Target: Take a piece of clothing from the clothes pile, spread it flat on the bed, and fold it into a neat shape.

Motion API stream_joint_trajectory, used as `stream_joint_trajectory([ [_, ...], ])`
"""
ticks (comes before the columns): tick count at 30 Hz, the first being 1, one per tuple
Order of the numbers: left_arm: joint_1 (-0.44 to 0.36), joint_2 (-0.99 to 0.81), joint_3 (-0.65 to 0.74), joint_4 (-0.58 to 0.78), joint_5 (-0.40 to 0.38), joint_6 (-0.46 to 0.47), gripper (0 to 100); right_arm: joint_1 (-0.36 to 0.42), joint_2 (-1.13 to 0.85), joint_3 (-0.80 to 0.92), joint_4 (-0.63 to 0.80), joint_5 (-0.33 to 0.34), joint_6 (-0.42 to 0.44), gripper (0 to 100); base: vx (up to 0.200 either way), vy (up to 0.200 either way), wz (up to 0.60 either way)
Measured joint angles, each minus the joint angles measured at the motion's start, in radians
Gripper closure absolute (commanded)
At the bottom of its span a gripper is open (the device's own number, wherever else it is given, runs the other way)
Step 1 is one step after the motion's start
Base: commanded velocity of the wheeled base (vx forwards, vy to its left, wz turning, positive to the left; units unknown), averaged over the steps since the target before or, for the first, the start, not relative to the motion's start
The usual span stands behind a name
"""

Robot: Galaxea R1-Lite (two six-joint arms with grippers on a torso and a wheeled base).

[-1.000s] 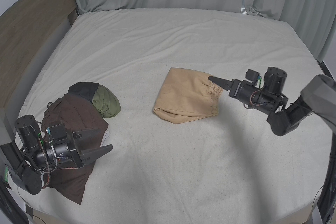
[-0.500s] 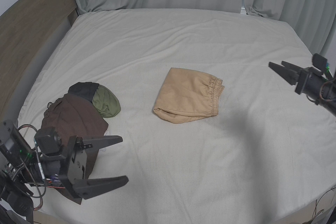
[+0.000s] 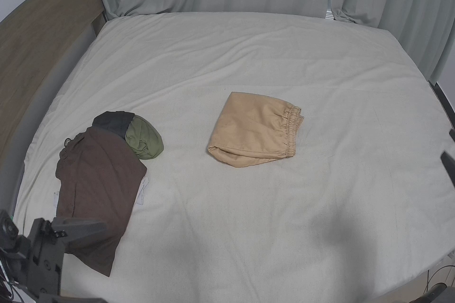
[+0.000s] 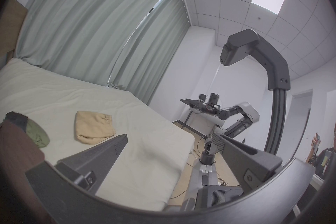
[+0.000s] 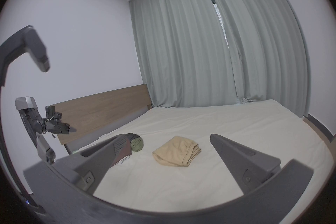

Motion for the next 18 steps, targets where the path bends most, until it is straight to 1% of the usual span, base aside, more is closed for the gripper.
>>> stream_joint_trajectory([
  [2,0.019,-0.094,0.002,0.107,0.008,0.0,0,-0.001,-0.089,0.06,0.03,0.001,0.007,0,0.0,0.0,0.0],
  [5,0.057,-0.241,0.003,0.278,0.016,-0.002,0,-0.007,-0.228,0.129,0.122,-0.003,0.013,0,0.0,0.0,0.0],
  [8,0.105,-0.389,0.003,0.454,0.023,0.0,0,-0.013,-0.353,0.174,0.268,-0.051,-0.002,0,0.0,0.0,0.0],
  [10,0.141,-0.48,-0.002,0.548,0.043,0.012,0,-0.016,-0.418,0.194,0.342,-0.117,-0.018,0,0.0,0.0,0.0],
  [12,0.181,-0.567,-0.003,0.63,0.095,0.043,0,-0.017,-0.481,0.214,0.412,-0.224,-0.044,0,0.0,0.0,0.0],
  [13,0.2,-0.605,-0.003,0.669,0.135,0.064,0,-0.015,-0.512,0.222,0.442,-0.286,-0.061,0,0.0,0.0,0.0],
  [15,0.234,-0.668,0.0,0.74,0.235,0.104,0,-0.011,-0.561,0.236,0.489,-0.376,-0.087,0,0.0,0.0,0.0],
  [17,0.268,-0.727,0.003,0.817,0.337,0.141,0,-0.007,-0.606,0.248,0.52,-0.439,-0.106,0,0.0,0.0,0.0],
  [18,0.28,-0.75,0.003,0.844,0.37,0.154,0,-0.005,-0.621,0.251,0.528,-0.453,-0.111,0,0.0,0.0,0.0],
])
